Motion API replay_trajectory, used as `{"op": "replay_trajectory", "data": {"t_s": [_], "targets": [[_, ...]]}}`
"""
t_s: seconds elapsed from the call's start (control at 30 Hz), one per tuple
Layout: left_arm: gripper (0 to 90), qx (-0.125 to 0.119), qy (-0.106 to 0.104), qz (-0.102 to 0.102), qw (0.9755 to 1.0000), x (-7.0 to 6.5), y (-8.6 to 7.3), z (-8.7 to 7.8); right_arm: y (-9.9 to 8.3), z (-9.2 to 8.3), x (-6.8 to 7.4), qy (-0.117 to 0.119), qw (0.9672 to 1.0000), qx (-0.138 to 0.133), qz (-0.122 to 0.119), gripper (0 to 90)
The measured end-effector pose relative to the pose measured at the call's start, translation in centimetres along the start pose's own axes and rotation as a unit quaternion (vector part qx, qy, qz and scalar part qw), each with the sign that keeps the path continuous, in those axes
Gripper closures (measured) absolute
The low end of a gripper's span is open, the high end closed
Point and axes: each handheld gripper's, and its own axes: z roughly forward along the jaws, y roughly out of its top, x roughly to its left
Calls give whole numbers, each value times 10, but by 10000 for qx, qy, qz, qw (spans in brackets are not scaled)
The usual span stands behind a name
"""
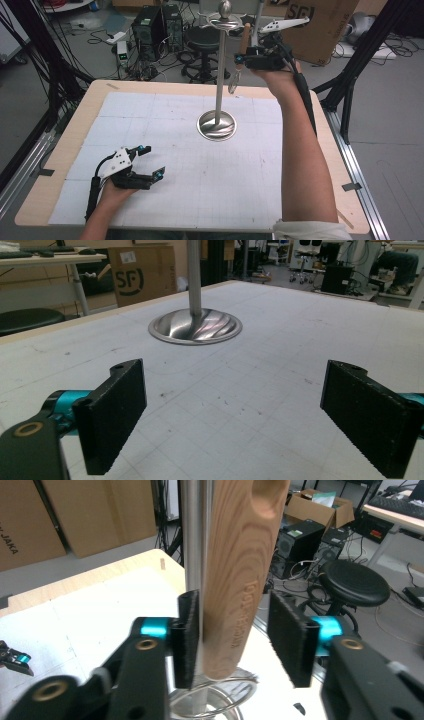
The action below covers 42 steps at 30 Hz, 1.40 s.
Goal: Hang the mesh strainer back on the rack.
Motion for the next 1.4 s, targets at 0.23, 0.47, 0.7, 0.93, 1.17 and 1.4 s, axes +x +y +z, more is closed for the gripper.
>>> {"op": "replay_trajectory", "data": {"t_s": [0.23, 0.47, 0.7, 0.93, 1.17, 1.4], "targets": [[118, 14, -5, 9, 10000, 0, 0, 0, -14, -11, 3, -20, 10000, -61, -27, 453], [118, -9, -15, -6, 10000, 0, 0, 0, -31, -31, 2, -28, 9998, -204, 51, 416], [118, 13, -5, 1, 10000, 0, 0, 0, -45, -48, 9, 62, 9987, -505, 62, 363], [118, 6, 10, -5, 10000, 0, 0, 0, -67, -57, 20, 138, 9982, -582, -6, 339], [119, 23, 19, 35, 10000, -1, 0, 0, -83, -69, 31, 262, 9964, -805, -67, 308], [119, 23, 32, 45, 10000, -1, 0, 0, -109, -76, 38, 297, 9953, -920, -9, 294]]}}
